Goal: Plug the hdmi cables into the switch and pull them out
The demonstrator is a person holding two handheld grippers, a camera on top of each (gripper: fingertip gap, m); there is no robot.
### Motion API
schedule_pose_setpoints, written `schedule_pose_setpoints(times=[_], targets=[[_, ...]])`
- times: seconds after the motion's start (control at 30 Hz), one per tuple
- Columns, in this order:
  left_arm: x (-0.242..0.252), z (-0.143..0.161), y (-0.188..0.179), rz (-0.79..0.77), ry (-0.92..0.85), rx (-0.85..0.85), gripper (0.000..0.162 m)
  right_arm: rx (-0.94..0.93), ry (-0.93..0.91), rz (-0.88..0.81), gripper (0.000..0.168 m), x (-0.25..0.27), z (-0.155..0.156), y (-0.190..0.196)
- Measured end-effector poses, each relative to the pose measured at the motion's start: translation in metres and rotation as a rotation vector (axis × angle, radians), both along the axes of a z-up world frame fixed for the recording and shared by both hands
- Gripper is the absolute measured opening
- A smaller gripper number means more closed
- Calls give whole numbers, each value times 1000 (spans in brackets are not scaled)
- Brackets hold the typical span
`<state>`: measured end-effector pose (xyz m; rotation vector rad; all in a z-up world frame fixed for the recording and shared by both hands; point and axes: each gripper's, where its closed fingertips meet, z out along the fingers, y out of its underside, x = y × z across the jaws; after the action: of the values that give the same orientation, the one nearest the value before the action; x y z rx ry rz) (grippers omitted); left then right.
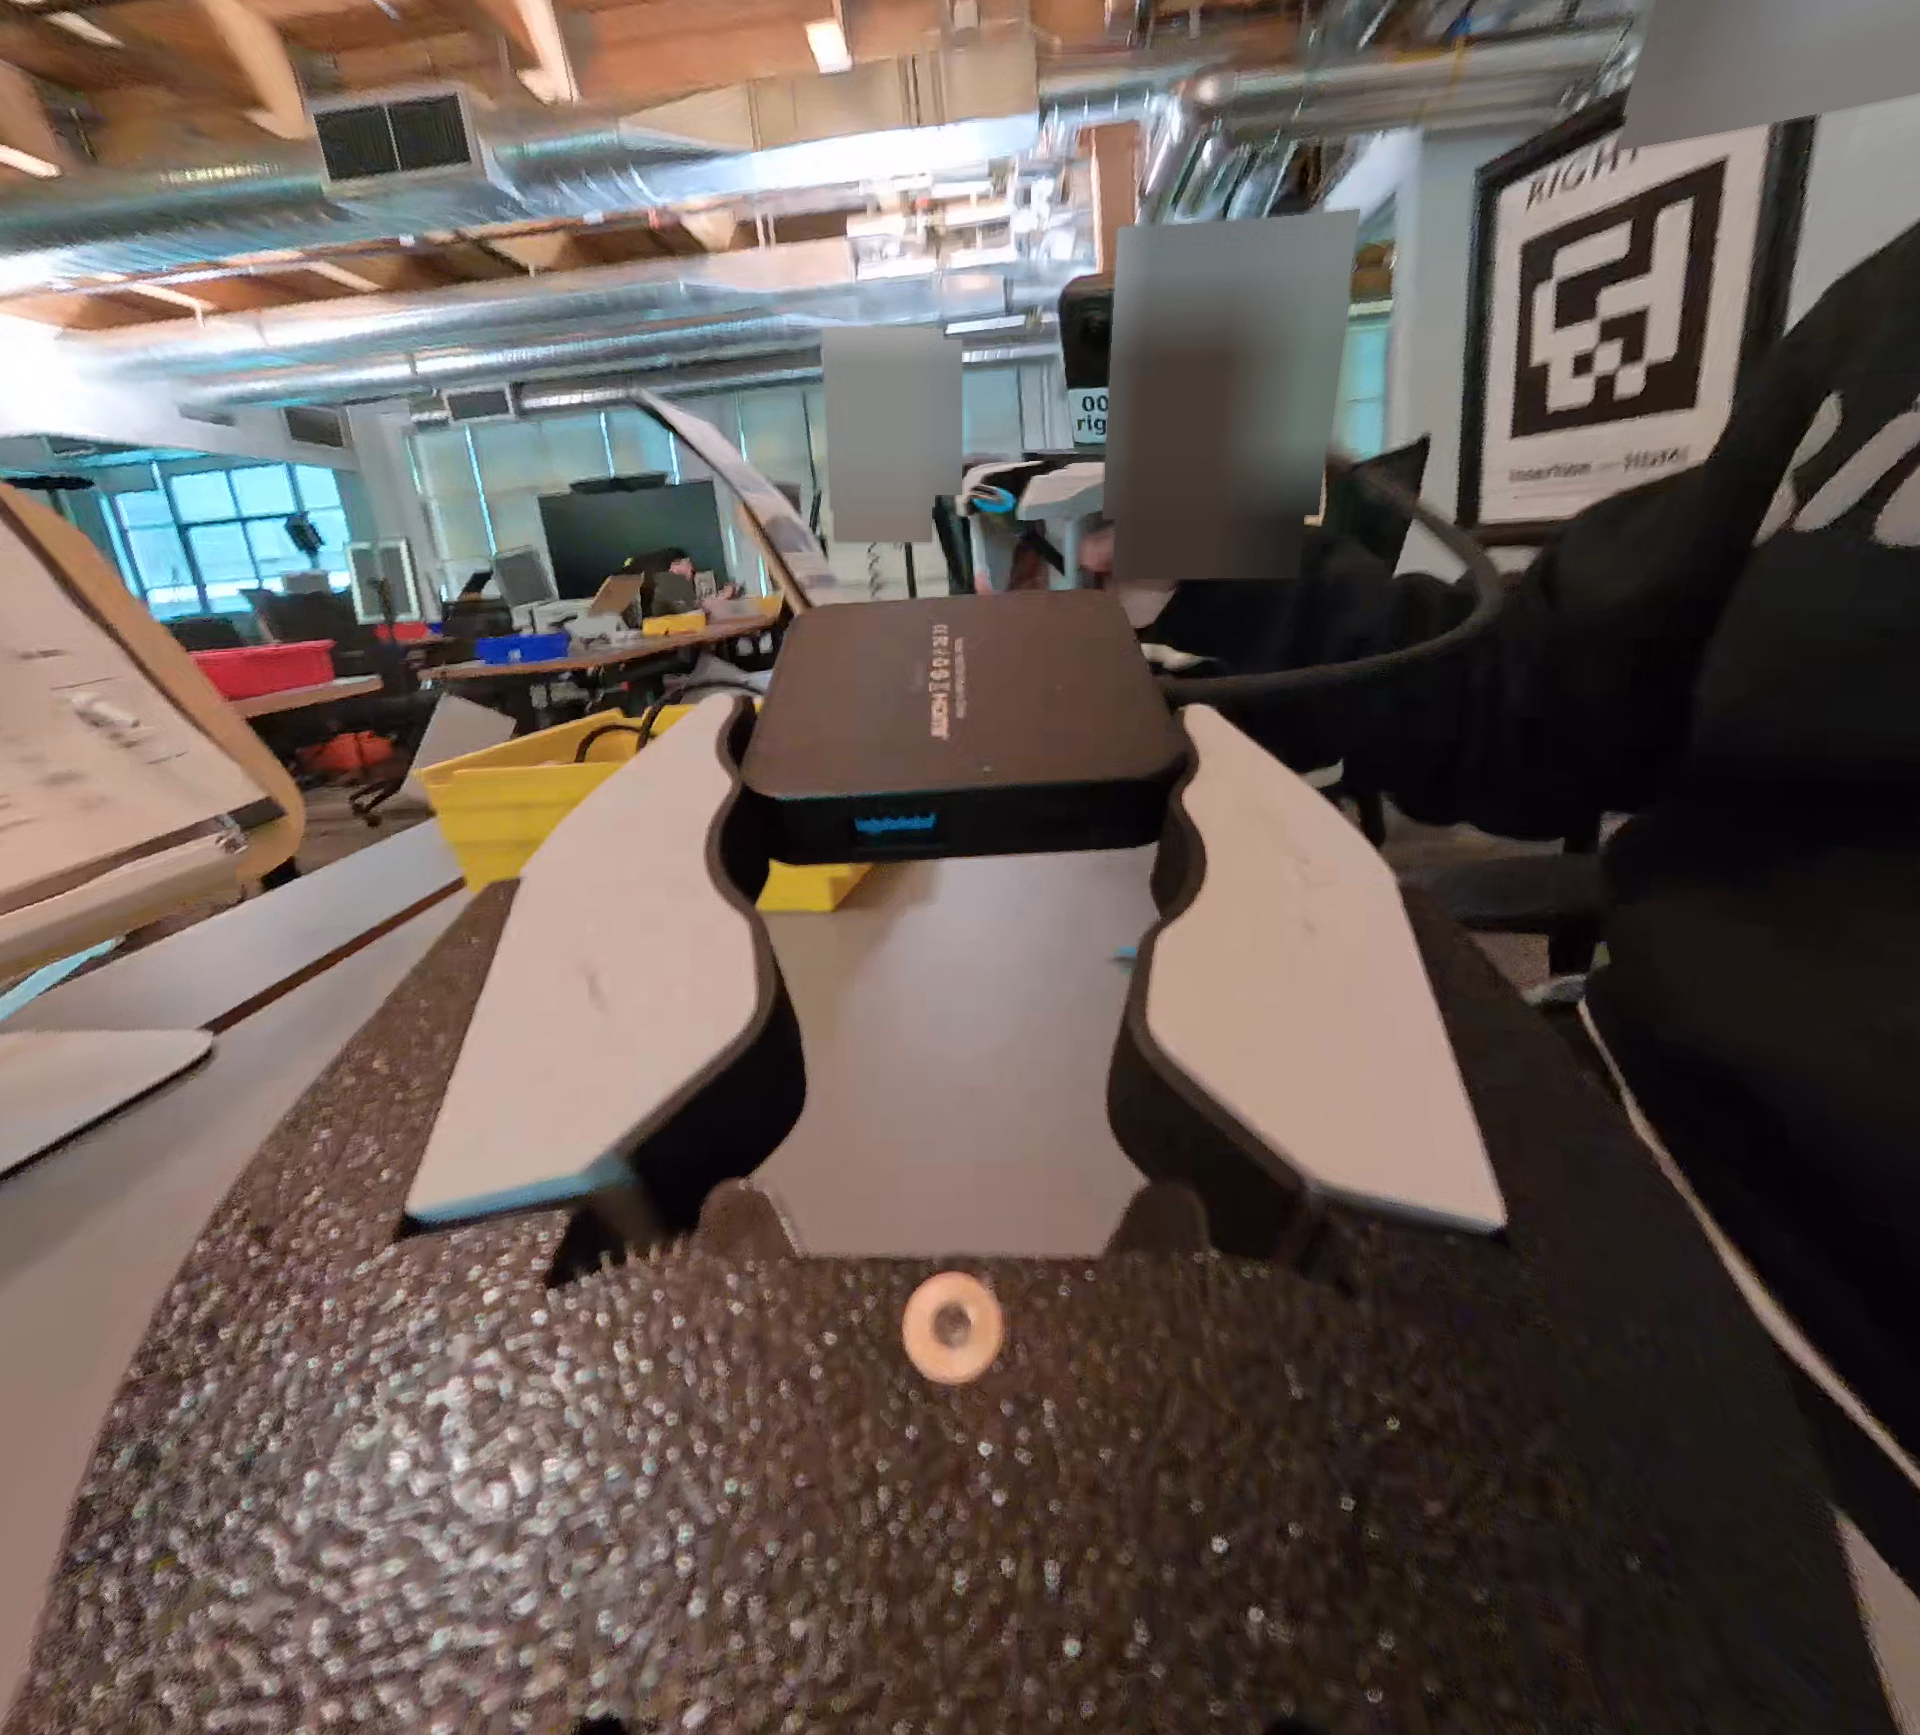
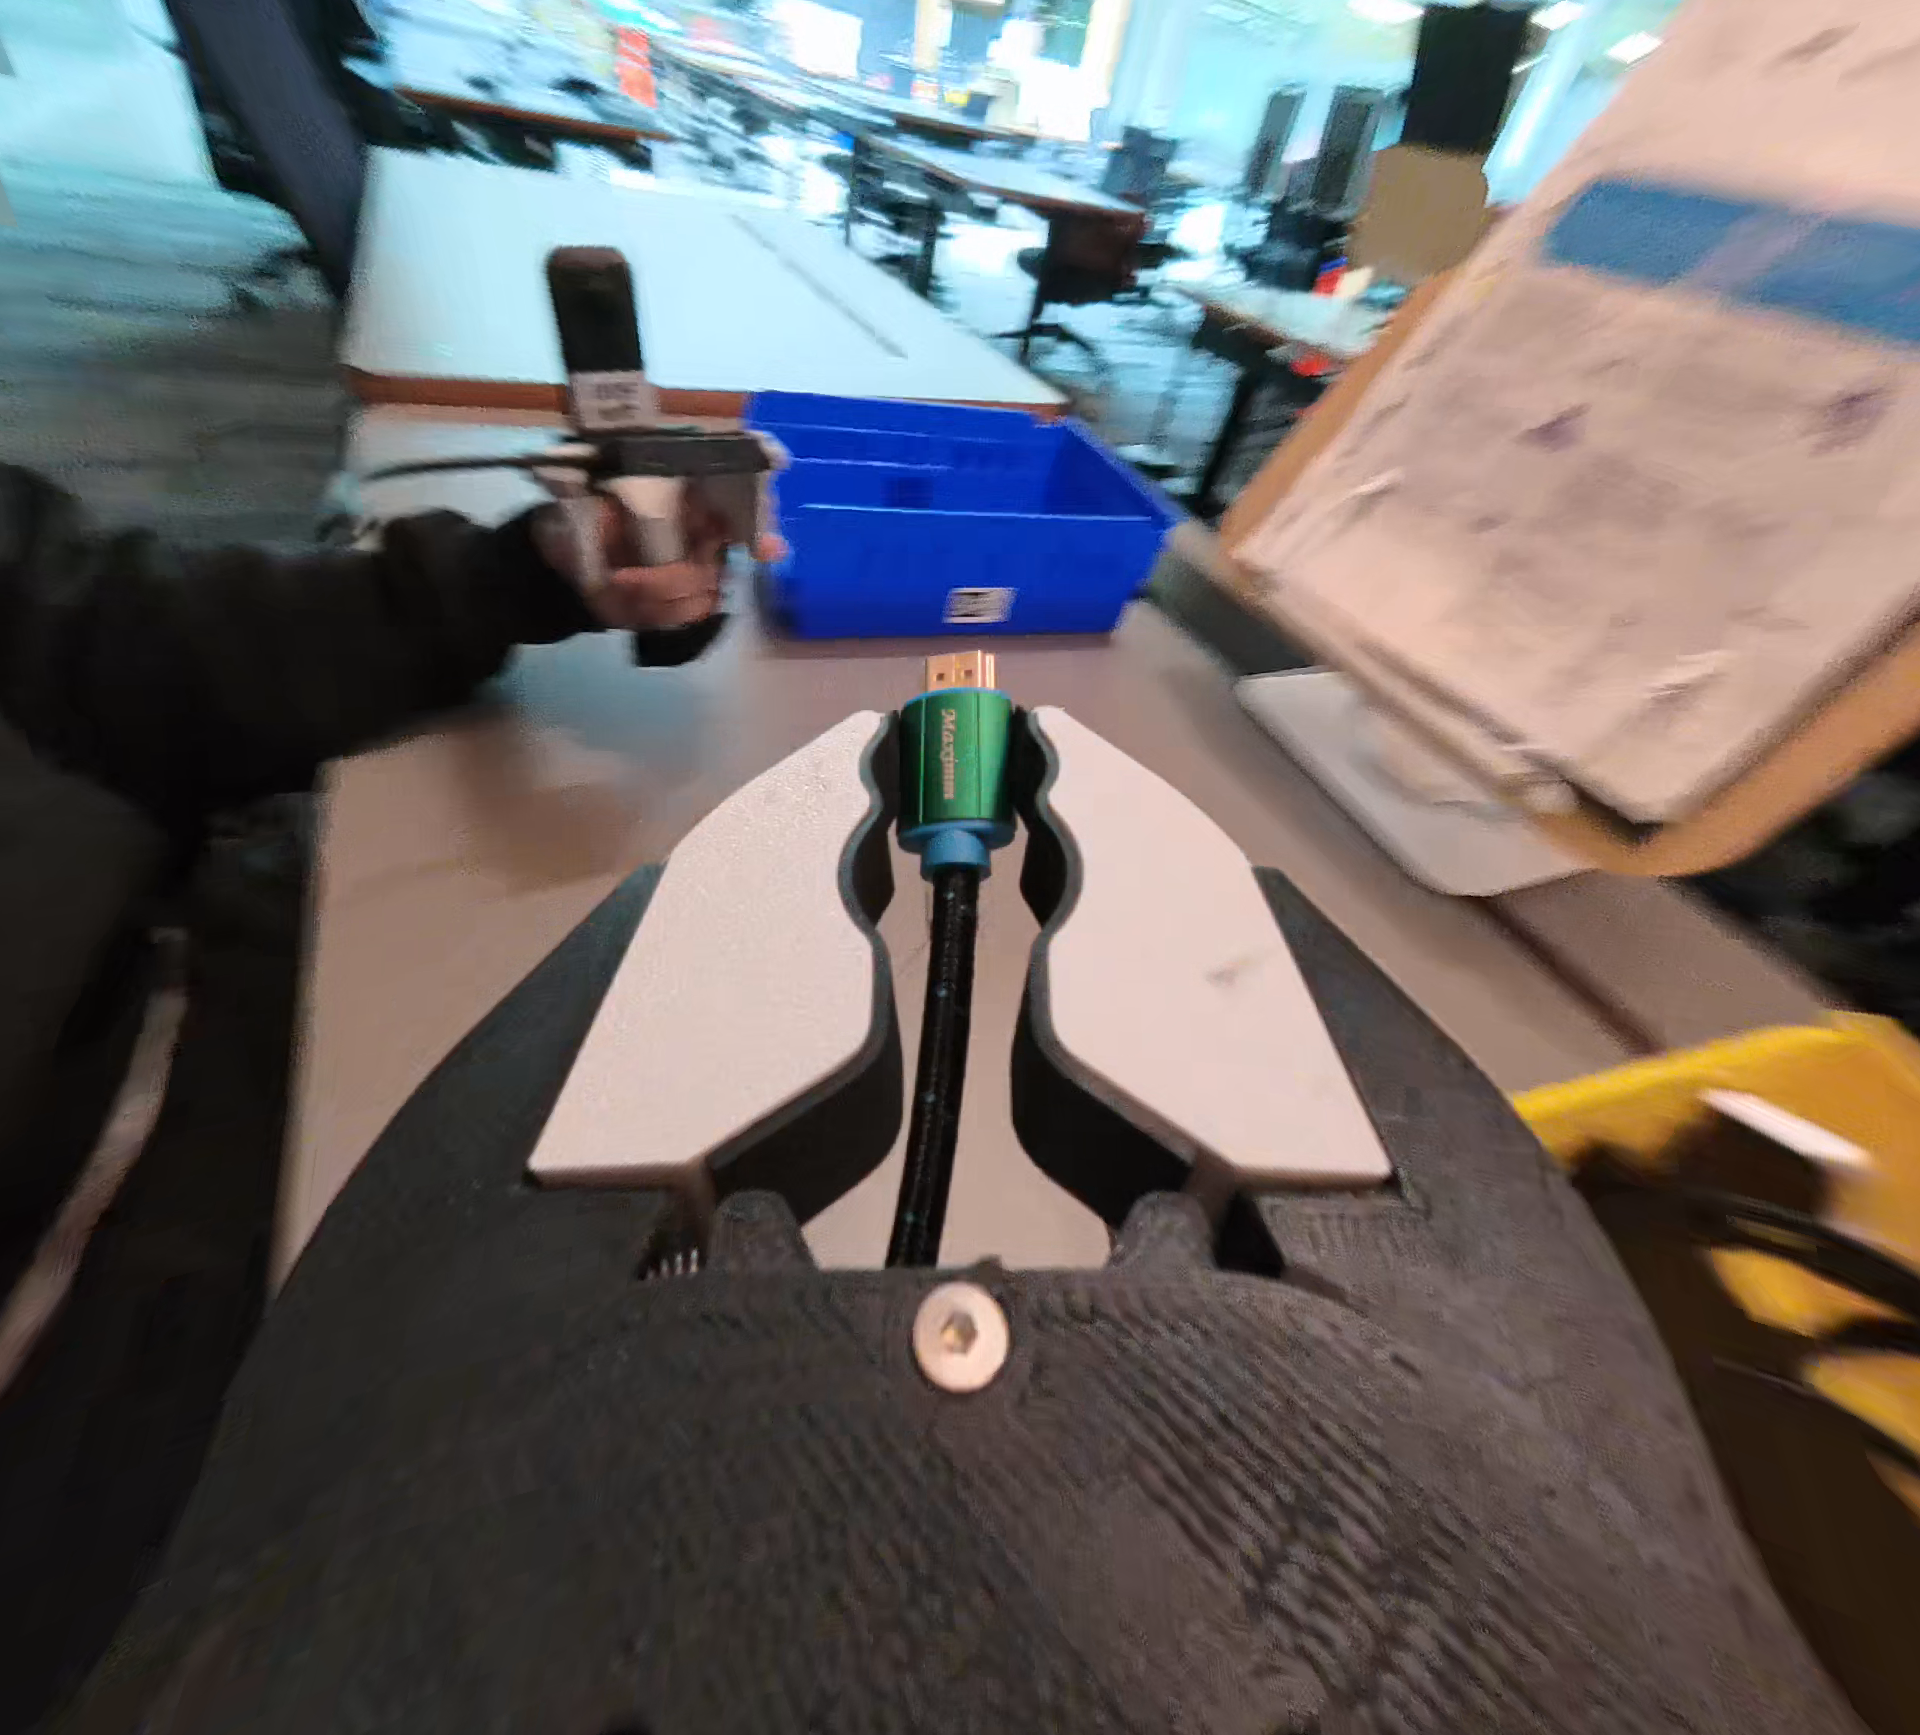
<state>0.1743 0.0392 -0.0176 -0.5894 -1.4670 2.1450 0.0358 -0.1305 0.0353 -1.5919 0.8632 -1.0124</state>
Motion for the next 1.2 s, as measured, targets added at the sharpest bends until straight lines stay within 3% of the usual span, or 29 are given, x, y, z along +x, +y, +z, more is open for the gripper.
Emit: schedule_pose_setpoints(times=[0.2, 0.33, 0.43, 0.67, 0.8, 0.9, 0.97, 1.03, 1.2], targets=[[-21, -7, -14, -41, -22, 18, 73, -405, -216, -351, 21, -24, 72, -79], [-25, -12, -18, -50, -41, 48, 73, -573, -206, -410, 21, -35, 88, -129], [-26, -15, -19, -44, -53, 59, 73, -534, -223, -387, 21, -36, 92, -152], [-28, -19, -21, -58, -56, 85, 73, -538, -186, -471, 21, 6, 40, -204], [-30, -22, -22, -60, -67, 99, 73, -839, -17, -642, 21, 14, 20, -253], [-28, -23, -23, -56, -67, 104, 73, -828, -2, -582, 21, 20, 25, -249], [-28, -22, -23, -59, -59, 103, 73, -717, 33, -462, 21, 26, 19, -234], [-27, -21, -23, -64, -49, 103, 73, -604, 114, -328, 21, 32, -2, -218], [-29, -22, -24, -67, -62, 108, 73, -742, 322, -302, 22, 46, -66, -223]])
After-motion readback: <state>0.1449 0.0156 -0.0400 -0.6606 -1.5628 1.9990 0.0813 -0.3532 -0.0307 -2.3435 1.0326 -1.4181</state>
